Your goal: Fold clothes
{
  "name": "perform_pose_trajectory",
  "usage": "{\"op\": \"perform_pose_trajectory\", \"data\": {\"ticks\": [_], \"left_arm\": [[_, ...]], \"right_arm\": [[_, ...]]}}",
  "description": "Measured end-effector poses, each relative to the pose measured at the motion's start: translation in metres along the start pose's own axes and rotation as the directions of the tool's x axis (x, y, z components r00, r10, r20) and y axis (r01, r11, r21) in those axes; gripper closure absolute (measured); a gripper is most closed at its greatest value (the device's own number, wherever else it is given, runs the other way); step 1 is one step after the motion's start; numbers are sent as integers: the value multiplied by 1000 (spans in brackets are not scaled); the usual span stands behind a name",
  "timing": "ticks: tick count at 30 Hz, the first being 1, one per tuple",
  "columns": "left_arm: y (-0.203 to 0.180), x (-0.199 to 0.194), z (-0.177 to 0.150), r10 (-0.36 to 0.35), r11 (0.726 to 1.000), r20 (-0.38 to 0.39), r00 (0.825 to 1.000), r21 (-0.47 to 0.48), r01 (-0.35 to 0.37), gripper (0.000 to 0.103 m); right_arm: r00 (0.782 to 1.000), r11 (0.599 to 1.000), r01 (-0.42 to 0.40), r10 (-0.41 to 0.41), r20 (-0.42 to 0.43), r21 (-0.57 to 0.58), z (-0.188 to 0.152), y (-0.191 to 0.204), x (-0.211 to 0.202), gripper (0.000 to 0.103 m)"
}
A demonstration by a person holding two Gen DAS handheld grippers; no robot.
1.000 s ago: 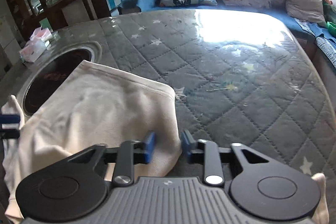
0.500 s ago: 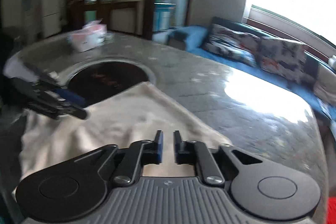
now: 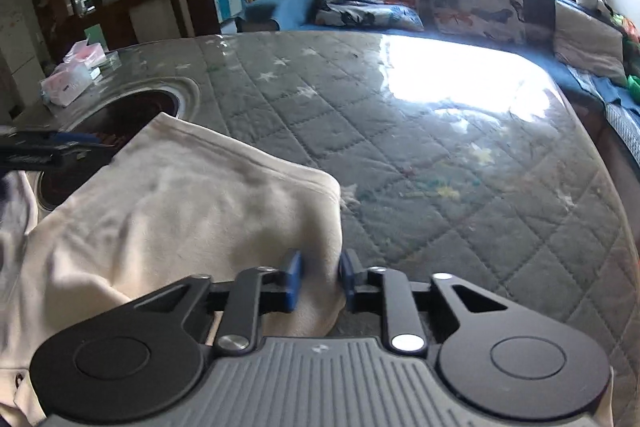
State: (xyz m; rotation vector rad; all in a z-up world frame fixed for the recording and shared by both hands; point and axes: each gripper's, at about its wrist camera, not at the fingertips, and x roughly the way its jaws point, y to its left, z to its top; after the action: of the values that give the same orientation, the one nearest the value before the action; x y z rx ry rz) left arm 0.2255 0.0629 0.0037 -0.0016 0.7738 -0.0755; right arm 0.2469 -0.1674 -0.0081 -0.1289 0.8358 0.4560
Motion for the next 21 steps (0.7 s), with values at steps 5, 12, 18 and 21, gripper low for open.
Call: {"op": "perform_pose_trajectory", "data": {"ticks": [5, 12, 18, 21], "left_arm": [[-4, 31, 11, 38, 999, -30, 999, 17, -37, 59], [-10, 35, 10, 34, 998, 11, 999, 51, -35, 90], [-1, 31, 9, 40, 999, 19, 999, 28, -41, 97], [3, 28, 9, 51, 998, 25, 998, 29, -52, 97]], "right_arm": [[995, 984, 88, -80, 61, -154, 5, 24, -2, 99], [983, 806, 145, -51, 176, -573, -18, 102, -14, 99], [989, 837, -57, 121, 82, -544, -22, 117, -21, 92], [983, 913, -123, 166, 80, -389, -6, 95, -28, 90]]}}
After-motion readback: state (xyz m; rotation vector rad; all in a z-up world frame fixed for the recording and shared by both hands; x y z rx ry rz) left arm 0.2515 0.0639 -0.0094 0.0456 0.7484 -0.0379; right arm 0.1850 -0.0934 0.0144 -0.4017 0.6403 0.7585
